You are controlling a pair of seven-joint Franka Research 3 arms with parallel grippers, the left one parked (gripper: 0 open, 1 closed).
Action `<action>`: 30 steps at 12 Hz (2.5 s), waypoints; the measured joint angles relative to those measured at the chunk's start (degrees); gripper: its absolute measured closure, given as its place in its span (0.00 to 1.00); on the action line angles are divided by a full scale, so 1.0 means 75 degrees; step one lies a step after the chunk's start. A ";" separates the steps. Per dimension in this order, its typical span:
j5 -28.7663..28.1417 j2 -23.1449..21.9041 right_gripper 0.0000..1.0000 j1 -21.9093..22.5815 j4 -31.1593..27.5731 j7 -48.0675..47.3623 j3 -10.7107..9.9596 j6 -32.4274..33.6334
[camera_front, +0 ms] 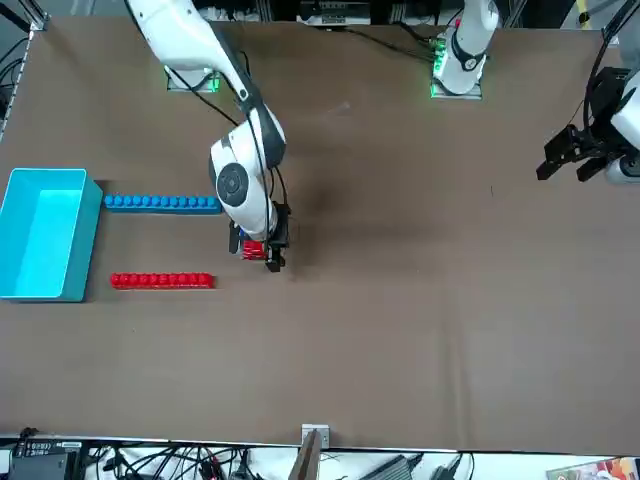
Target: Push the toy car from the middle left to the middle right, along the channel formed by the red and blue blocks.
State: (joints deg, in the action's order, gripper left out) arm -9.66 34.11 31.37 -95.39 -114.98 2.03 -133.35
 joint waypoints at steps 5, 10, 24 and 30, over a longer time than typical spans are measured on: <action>0.0008 -0.0546 0.00 -0.0002 0.0070 0.0594 -0.0012 0.0722; 0.0013 -0.1080 0.00 -0.0027 0.0074 0.1808 -0.0115 0.1402; 0.1157 -0.2689 0.00 -0.0378 0.0422 0.6034 -0.0336 0.3080; 0.1264 -0.3342 0.00 -0.1011 0.0428 0.9318 -0.0409 0.4168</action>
State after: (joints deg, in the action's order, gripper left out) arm -0.18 9.05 23.78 -92.18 -45.10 -1.04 -102.09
